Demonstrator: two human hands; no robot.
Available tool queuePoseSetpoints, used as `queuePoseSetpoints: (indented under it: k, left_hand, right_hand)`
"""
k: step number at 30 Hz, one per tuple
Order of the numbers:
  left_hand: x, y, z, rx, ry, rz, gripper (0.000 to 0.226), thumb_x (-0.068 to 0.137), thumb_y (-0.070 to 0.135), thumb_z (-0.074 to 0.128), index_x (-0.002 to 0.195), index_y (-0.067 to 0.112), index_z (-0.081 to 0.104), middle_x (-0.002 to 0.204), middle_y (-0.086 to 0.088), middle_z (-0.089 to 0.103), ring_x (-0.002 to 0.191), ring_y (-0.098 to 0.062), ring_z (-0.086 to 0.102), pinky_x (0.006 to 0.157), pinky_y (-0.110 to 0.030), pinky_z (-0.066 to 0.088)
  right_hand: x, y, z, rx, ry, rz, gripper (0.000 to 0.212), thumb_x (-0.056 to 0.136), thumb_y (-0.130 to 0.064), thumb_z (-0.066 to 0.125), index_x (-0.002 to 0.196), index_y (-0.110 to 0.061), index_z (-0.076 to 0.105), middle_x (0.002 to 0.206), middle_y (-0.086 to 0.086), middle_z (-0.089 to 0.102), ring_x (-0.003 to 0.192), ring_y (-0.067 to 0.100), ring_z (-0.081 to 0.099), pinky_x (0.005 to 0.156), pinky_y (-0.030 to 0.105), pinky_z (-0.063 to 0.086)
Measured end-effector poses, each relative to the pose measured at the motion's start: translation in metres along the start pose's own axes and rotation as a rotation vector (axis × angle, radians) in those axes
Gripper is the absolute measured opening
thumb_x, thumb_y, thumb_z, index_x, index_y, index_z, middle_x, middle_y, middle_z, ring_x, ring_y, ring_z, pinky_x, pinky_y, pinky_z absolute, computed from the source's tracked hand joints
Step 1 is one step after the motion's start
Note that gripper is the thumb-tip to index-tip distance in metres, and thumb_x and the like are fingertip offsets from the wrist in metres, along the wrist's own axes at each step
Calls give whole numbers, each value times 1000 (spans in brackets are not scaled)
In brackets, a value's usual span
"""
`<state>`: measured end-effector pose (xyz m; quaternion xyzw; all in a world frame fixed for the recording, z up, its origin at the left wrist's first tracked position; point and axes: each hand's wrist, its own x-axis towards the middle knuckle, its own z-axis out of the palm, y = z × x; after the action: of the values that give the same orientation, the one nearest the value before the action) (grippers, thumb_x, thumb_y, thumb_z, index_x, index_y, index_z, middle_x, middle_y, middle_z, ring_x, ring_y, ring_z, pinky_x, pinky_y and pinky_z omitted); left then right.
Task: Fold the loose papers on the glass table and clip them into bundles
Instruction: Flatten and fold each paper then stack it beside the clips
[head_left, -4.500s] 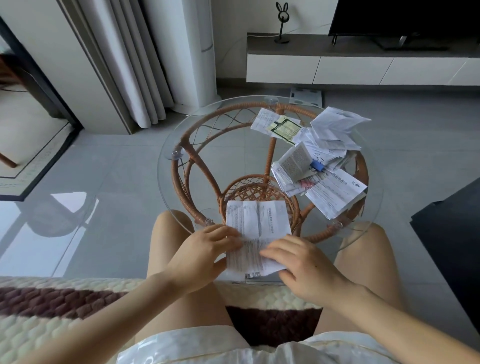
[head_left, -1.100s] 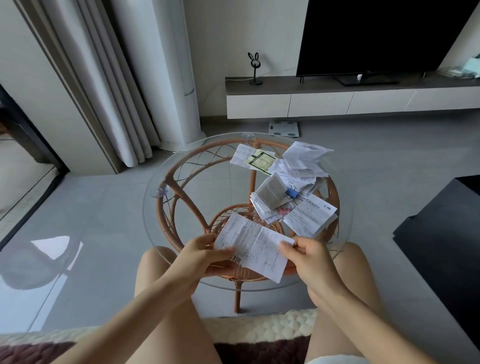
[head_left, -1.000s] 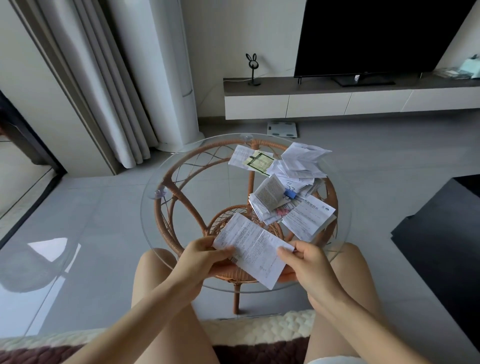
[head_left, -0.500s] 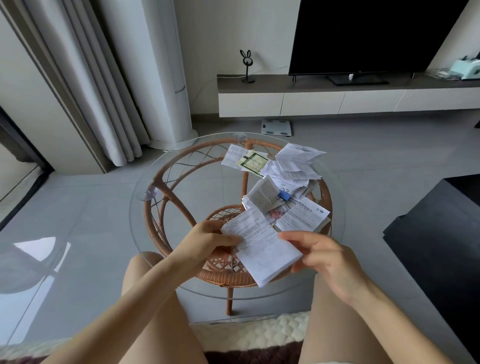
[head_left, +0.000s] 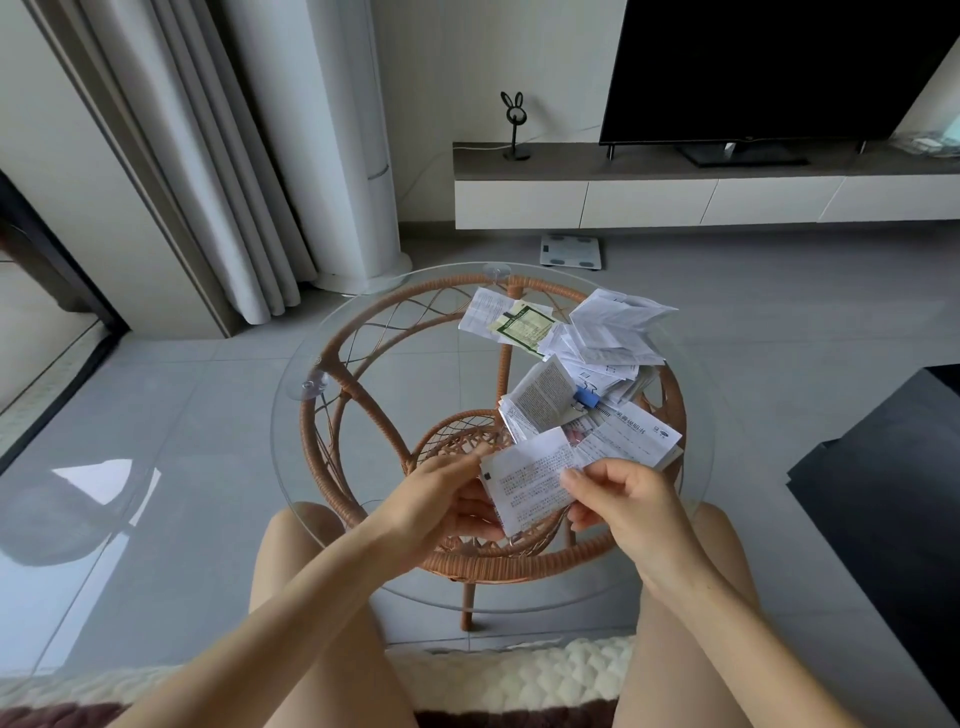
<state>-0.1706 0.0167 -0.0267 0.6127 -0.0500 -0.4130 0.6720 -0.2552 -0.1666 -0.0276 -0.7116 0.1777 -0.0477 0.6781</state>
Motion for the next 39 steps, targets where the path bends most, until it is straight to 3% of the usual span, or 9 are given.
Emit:
queuePoseSetpoints:
  k: [3,9,17,20,23,27,34,36,39]
  left_hand:
    - [0,3,3,32,16,1,61,94,52,33,108,2,65,99,-23,70,81,-30,67,63,-29,56]
    - [7,-4,4,377,167,180,18,91,15,62,94,-2,64,85,-13,71,79,-30,70,71,-37,58]
    - [21,10,15,448,148,250,13,91,20,62,91,8,68,80,-7,73,75,-28,70,73,-34,58]
    - [31,17,17,560,454,416,10,93,15,58,86,15,65,78,4,70,73,-15,67,66,-18,54]
    - [50,24,12,908,678,785,10,88,2,61,85,11,66,84,2,66,76,-14,62,68,-24,53]
    - [89,25,9,1323,455,1061,7,78,5,75,83,9,72,86,-2,67,80,-20,61,70,-28,53]
    - [133,0,-7,1376,257,870,8,82,18,72,90,17,73,95,0,68,87,-22,63,68,-39,57]
    - [134,-5,-9,1363,270,878,9,81,21,71,90,18,72,96,3,68,89,-21,64,69,-37,57]
    - [136,-9,-13,1304,297,872,16,84,27,67,97,20,73,102,5,68,94,-18,64,78,-32,55]
  right_hand:
    - [2,1,1,-73,54,-13,6,85,-13,68,84,-8,66,60,4,66,54,13,59,57,27,54]
    - [4,-1,1,-38,24,46,19,85,-7,67,99,-18,63,71,5,72,54,15,62,55,24,53]
    - [32,-14,-21,31,160,174,7,81,-4,70,76,-8,69,56,0,62,44,8,49,40,17,37]
    - [69,-29,-31,-75,249,117,3,79,-6,73,80,-7,71,60,3,61,48,12,46,43,22,34]
    - [105,-36,-27,-204,216,124,10,81,-9,73,88,-3,71,58,4,59,43,12,47,39,20,33]
    - [134,-27,-9,-528,220,80,13,84,-19,71,85,-5,71,55,-3,57,40,8,50,42,18,33]
    - [139,-9,17,-1158,317,-93,18,94,-28,56,94,-13,68,93,5,70,83,22,65,58,23,36]
    - [131,-6,20,-1391,341,-323,3,84,-16,68,85,-13,68,84,5,66,71,23,65,51,24,33]
    - [129,5,19,-1484,254,-576,23,52,-1,82,60,-15,66,63,0,60,49,19,55,38,20,32]
